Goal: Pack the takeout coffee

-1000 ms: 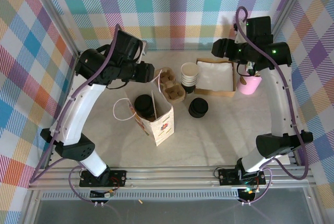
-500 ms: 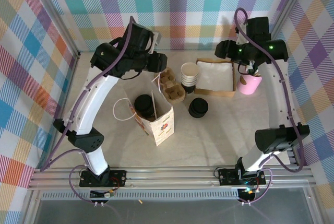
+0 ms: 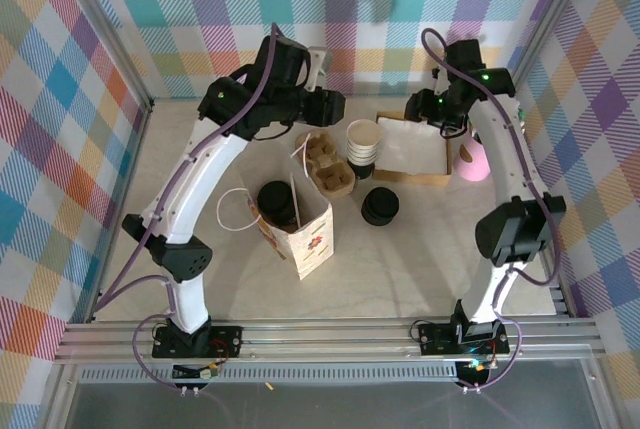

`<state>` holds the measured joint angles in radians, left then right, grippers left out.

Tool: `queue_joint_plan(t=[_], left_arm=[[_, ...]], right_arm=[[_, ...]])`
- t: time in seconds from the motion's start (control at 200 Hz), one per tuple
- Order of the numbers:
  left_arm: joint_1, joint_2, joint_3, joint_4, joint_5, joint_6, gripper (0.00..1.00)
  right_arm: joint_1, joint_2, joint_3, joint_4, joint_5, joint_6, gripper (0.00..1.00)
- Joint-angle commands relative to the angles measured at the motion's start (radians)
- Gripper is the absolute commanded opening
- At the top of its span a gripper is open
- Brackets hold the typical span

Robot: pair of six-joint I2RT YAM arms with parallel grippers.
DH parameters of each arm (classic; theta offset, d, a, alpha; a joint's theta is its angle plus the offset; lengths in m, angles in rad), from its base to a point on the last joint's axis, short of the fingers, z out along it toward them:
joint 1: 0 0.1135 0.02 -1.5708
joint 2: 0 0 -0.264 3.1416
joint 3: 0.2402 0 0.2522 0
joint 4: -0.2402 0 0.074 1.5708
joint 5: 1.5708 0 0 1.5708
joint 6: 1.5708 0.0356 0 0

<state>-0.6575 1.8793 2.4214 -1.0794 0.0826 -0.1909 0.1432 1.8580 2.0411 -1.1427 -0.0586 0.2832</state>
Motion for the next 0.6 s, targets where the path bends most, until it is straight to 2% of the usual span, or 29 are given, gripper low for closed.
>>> queue_joint_plan(t=[0.0,0.18,0.595], left_arm=[[0.01,0.025,0.048,0.037,0.042,-0.008,0.51],[0.009,0.037,0.053,0.038,0.036,-0.008,0.52],[0.01,0.021,0.047,-0.013,-0.07,0.007,0.54]], right_arm=[[0.004,0.062,0.012,-0.014,0.057,-0.004,0.62],[0.006,0.155,-0.027,0.059,0.089,0.019,0.64],[0.006,0.365,0.065,0.103,0.124,0.021,0.7]])
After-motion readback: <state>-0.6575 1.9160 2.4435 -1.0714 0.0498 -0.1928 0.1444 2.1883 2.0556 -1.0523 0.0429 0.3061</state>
